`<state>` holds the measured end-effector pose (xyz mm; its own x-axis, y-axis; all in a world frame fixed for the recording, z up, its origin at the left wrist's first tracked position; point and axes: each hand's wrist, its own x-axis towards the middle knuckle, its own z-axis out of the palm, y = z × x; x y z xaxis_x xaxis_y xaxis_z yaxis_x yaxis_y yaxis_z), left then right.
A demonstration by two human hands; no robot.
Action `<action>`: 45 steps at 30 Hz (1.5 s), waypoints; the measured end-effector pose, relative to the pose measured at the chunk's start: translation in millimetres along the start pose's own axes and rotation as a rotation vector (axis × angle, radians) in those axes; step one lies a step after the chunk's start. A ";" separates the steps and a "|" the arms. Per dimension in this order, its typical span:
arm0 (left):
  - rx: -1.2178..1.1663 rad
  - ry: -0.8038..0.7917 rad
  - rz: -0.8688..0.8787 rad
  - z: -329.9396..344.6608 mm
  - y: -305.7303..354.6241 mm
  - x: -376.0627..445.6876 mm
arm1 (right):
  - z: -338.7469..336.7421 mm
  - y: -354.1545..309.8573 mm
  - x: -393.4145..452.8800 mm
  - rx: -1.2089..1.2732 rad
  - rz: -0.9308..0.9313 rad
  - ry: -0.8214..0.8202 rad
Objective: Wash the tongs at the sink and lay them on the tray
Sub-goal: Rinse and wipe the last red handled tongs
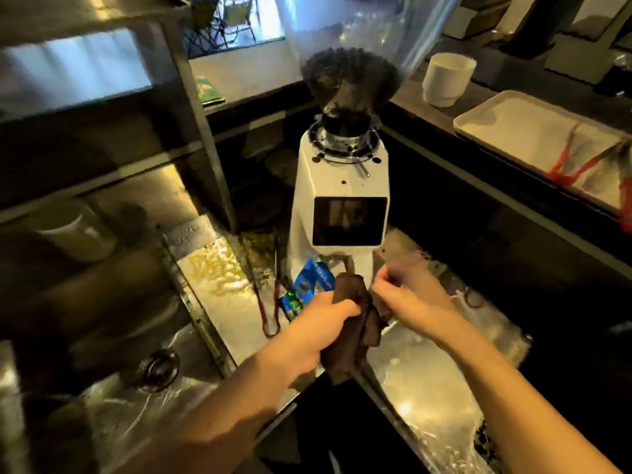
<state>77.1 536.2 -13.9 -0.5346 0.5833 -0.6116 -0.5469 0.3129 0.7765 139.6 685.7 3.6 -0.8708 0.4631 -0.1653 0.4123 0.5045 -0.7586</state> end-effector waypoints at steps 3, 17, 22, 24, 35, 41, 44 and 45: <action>-0.040 0.109 -0.034 -47.1 -30.4 -14.6 | 51.9 -11.4 -3.4 -0.027 -0.040 -0.066; -0.296 0.582 -0.194 -177.8 -82.6 -19.5 | 247.5 -31.9 84.5 -0.485 0.013 -0.354; -0.366 0.617 -0.214 -193.4 -89.6 1.9 | 273.1 -30.1 103.8 -0.564 0.086 -0.265; -0.399 0.633 -0.207 -196.4 -91.0 5.2 | 277.1 -28.4 109.4 -0.610 0.106 -0.297; -0.503 0.624 -0.106 -214.8 -92.1 -21.0 | 258.2 -44.6 80.9 -0.393 0.029 -0.084; -0.718 0.699 -0.010 -256.0 -104.7 -58.5 | 267.9 -84.8 42.8 -0.155 0.004 -0.366; -0.823 0.796 0.085 -288.3 -126.9 -83.8 | 287.0 -113.1 19.9 -0.058 0.031 -0.612; -0.826 0.825 0.129 -300.5 -136.0 -92.3 | 295.6 -122.3 12.3 0.013 0.052 -0.682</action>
<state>7.2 214.5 -108.7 -0.7064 -0.1821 -0.6839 -0.5478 -0.4712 0.6913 -0.7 414.3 -91.9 -0.8257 -0.0777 -0.5587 0.4590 0.4831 -0.7456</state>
